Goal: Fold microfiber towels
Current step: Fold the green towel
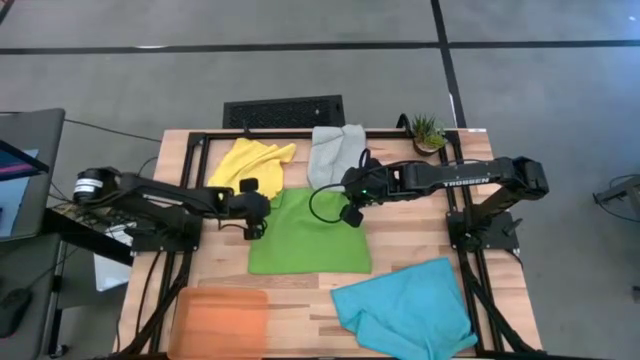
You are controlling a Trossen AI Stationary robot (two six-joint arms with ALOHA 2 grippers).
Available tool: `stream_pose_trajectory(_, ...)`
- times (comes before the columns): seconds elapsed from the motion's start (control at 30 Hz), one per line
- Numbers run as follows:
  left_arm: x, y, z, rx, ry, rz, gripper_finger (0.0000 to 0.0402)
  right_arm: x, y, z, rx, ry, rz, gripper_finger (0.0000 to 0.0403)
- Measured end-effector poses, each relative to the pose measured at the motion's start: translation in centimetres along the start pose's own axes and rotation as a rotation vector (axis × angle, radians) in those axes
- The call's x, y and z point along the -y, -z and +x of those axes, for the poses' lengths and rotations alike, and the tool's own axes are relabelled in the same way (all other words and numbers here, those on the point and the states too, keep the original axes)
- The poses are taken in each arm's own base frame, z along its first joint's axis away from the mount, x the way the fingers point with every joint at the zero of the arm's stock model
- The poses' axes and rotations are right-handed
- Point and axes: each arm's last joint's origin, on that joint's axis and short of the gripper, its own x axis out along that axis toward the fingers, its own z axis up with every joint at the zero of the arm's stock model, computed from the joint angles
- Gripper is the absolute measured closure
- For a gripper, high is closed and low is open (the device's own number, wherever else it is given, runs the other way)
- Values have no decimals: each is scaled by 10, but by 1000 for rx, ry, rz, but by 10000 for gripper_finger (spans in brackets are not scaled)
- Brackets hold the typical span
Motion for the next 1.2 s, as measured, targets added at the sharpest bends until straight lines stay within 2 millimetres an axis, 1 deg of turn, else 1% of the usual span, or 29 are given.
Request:
stream_pose_trajectory(0.17, 5, -1, 17, -17, -9, 43, 283, 0, 0, 0, 0, 0, -13, 392)
stream_pose_trajectory(0.37, 8, -5, 28, -7, -123, 161, 283, 0, 0, 0, 1, -1, -12, 389)
stream_pose_trajectory(0.63, 8, -2, 28, -42, -131, 175, 284, 0, 0, 0, 1, -1, -12, 390)
stream_pose_trajectory(0.8, 9, 0, 29, -54, -130, 141, 284, 0, 0, 0, 1, -1, -12, 389)
stream_pose_trajectory(1.2, 7, 2, 28, -76, -188, 144, 284, 0, 0, 0, 1, -1, -12, 389)
